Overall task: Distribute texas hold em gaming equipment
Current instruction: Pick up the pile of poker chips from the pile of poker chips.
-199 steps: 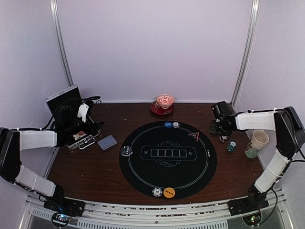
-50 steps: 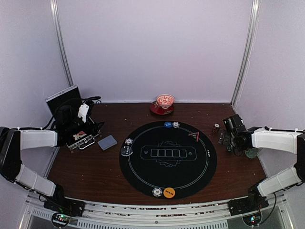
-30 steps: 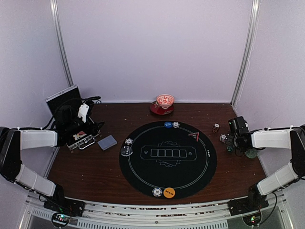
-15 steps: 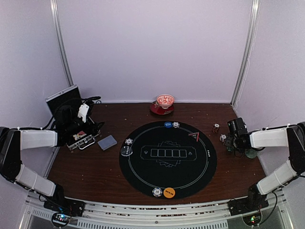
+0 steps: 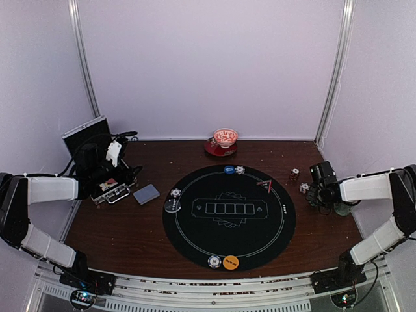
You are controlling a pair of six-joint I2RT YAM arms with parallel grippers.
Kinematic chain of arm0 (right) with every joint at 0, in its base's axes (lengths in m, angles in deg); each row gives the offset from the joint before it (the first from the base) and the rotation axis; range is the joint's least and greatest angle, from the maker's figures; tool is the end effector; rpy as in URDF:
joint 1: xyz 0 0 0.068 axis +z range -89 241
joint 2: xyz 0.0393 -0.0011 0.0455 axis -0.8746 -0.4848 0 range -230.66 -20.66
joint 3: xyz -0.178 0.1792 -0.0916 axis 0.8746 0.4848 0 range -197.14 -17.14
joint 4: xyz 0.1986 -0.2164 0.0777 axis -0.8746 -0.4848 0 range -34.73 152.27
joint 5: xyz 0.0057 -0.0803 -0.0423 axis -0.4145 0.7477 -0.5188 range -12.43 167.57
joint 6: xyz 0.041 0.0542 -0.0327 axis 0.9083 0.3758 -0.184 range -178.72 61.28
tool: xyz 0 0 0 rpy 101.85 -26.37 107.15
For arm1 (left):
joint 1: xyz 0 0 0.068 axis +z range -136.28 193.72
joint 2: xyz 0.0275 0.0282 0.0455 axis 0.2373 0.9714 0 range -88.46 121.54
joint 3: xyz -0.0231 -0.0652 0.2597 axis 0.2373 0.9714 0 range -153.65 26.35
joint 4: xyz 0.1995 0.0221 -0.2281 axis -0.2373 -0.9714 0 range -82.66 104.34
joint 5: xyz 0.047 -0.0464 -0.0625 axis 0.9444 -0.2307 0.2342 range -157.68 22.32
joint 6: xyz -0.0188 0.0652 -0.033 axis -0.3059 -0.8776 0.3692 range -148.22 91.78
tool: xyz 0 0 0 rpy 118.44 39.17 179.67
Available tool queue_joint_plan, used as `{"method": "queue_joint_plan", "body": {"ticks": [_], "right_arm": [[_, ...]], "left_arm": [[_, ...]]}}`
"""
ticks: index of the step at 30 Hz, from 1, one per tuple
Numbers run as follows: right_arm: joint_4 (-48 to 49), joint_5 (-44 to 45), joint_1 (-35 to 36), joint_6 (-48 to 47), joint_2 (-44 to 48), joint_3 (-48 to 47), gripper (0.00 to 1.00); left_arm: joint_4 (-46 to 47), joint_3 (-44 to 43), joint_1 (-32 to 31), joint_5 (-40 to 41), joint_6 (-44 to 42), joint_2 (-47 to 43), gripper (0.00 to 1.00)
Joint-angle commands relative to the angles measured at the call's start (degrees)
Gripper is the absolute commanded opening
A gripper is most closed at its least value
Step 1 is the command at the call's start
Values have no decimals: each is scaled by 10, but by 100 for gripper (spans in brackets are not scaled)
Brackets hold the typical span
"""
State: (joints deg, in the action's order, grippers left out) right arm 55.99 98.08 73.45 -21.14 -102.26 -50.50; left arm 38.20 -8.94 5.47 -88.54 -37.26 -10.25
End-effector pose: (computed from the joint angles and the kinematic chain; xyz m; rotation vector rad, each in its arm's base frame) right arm 0.2953 0.0422 0.0854 0.6674 2.3463 -0.0697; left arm 0.3393 -0.0722 0.1707 0.5261 1.8205 -0.3367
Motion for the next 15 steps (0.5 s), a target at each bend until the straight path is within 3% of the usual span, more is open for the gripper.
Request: {"method": "queue_joint_plan", "body": {"ticks": [1, 15], "right_arm": [[5, 2, -4, -1, 2, 5, 52], [1, 3, -4, -4, 7, 4, 45]], "left_arm": [[10, -12, 0, -11, 2, -9, 98], [10, -13, 0, -11, 2, -8, 98]]}}
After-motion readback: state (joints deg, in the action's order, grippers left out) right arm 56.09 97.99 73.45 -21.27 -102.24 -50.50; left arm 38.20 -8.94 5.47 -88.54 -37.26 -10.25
